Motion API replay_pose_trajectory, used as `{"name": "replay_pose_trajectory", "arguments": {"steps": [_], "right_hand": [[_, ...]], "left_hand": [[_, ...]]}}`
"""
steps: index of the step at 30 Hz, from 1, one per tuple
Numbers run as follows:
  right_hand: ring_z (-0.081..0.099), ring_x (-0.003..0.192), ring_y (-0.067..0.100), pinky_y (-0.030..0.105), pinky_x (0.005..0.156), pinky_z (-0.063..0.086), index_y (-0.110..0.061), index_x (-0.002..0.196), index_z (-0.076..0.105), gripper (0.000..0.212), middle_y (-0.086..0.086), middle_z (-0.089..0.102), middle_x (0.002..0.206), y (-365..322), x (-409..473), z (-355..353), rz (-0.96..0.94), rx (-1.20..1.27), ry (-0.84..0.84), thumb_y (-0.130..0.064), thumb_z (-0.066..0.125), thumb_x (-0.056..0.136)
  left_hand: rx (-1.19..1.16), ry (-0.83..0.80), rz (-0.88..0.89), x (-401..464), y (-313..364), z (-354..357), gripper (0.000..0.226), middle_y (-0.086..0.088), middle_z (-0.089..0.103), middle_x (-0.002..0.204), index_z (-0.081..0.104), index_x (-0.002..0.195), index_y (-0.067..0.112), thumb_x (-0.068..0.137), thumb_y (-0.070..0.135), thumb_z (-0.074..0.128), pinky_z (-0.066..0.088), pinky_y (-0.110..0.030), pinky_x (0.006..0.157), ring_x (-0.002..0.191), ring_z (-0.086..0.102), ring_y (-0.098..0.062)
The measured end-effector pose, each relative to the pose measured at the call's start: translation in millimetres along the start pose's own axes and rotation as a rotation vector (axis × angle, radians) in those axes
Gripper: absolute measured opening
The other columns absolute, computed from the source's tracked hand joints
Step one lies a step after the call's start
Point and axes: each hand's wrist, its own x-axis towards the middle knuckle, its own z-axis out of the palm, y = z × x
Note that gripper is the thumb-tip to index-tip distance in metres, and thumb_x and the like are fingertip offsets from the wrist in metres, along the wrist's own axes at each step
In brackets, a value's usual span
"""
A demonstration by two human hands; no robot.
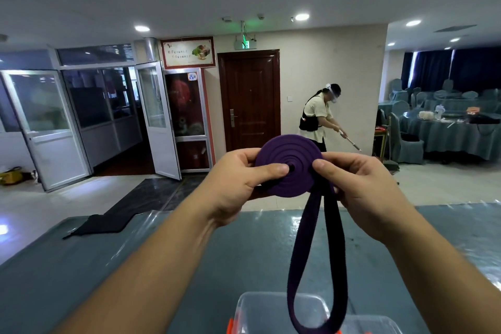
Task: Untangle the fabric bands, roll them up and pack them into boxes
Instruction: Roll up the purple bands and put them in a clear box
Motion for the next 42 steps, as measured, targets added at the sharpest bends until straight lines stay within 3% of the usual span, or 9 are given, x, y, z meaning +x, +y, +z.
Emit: {"name": "replay_pose_trajectory", "arguments": {"steps": [6,11,14,17,21,27,31,36,42], "right_hand": [[0.077,0.094,0.020,0.025,0.078,0.060,-0.018,0.105,0.077,0.019,0.006,0.081,0.101,3,1,3,-0.025,0.003,0.047,-0.012,0.064,0.093],[0.077,0.096,0.025,0.024,0.078,0.061,-0.015,0.106,0.078,0.020,0.009,0.080,0.101,1,4,-6,0.032,-0.059,-0.015,-0.008,0.062,0.095],[0.077,0.096,0.026,0.027,0.081,0.061,-0.017,0.100,0.081,0.018,0.010,0.080,0.101,3,6,-4,0.027,-0.021,-0.015,-0.016,0.067,0.088],[0.076,0.097,0.026,0.034,0.088,0.060,-0.016,0.101,0.081,0.024,0.012,0.080,0.102,11,9,-1,0.004,0.056,0.055,-0.024,0.070,0.081],[0.077,0.093,0.023,0.024,0.078,0.060,-0.012,0.104,0.079,0.026,0.013,0.080,0.101,18,10,1,0.017,0.110,0.065,-0.022,0.067,0.083],[0.076,0.099,0.026,0.027,0.083,0.060,-0.015,0.101,0.081,0.023,0.013,0.079,0.105,20,14,-5,0.030,0.078,0.012,-0.021,0.067,0.084],[0.076,0.101,0.024,0.029,0.087,0.059,-0.013,0.111,0.076,0.032,0.011,0.079,0.106,21,16,2,0.001,0.108,0.055,-0.024,0.067,0.083],[0.077,0.094,0.021,0.025,0.078,0.061,-0.012,0.110,0.076,0.020,0.009,0.080,0.102,23,16,3,0.007,0.060,0.060,-0.012,0.063,0.095],[0.077,0.098,0.025,0.024,0.080,0.060,-0.009,0.113,0.075,0.022,0.011,0.080,0.104,21,17,-7,0.036,-0.033,-0.037,-0.009,0.061,0.096]], "left_hand": [[-0.267,0.087,0.004,-2,-19,16,0.047,-0.013,0.077,0.114,0.070,0.121,0.007,0.075,0.014,0.078,0.061,-0.039,0.091,0.108,0.074,-0.026],[-0.045,0.075,0.026,4,-17,8,0.037,-0.012,0.078,0.111,0.070,0.123,0.008,0.086,0.004,0.077,0.061,-0.039,0.092,0.104,0.076,-0.027],[0.019,0.063,0.050,6,-8,1,0.033,-0.011,0.080,0.107,0.072,0.119,0.011,0.087,0.005,0.077,0.062,-0.038,0.086,0.100,0.077,-0.028],[-0.067,0.111,0.074,8,-13,5,0.038,-0.009,0.079,0.108,0.071,0.120,0.012,0.083,0.011,0.078,0.061,-0.031,0.079,0.098,0.077,-0.024],[-0.183,0.155,0.047,8,-30,12,0.049,-0.009,0.078,0.111,0.072,0.119,0.012,0.072,0.022,0.081,0.059,-0.035,0.081,0.099,0.076,-0.022],[-0.002,0.025,-0.016,12,-19,-3,0.041,-0.013,0.078,0.111,0.069,0.125,0.010,0.085,0.003,0.078,0.060,-0.047,0.094,0.103,0.076,-0.031],[-0.145,0.106,0.047,14,-23,5,0.046,-0.011,0.078,0.112,0.070,0.123,0.010,0.078,0.011,0.080,0.062,-0.035,0.083,0.103,0.076,-0.025],[-0.289,0.168,0.059,13,-37,17,0.040,-0.012,0.078,0.114,0.068,0.125,0.006,0.085,0.008,0.075,0.060,-0.037,0.088,0.104,0.075,-0.024],[-0.012,0.053,0.025,17,-25,-3,0.040,-0.013,0.078,0.112,0.069,0.123,0.011,0.086,0.003,0.078,0.062,-0.036,0.086,0.103,0.076,-0.030]]}}
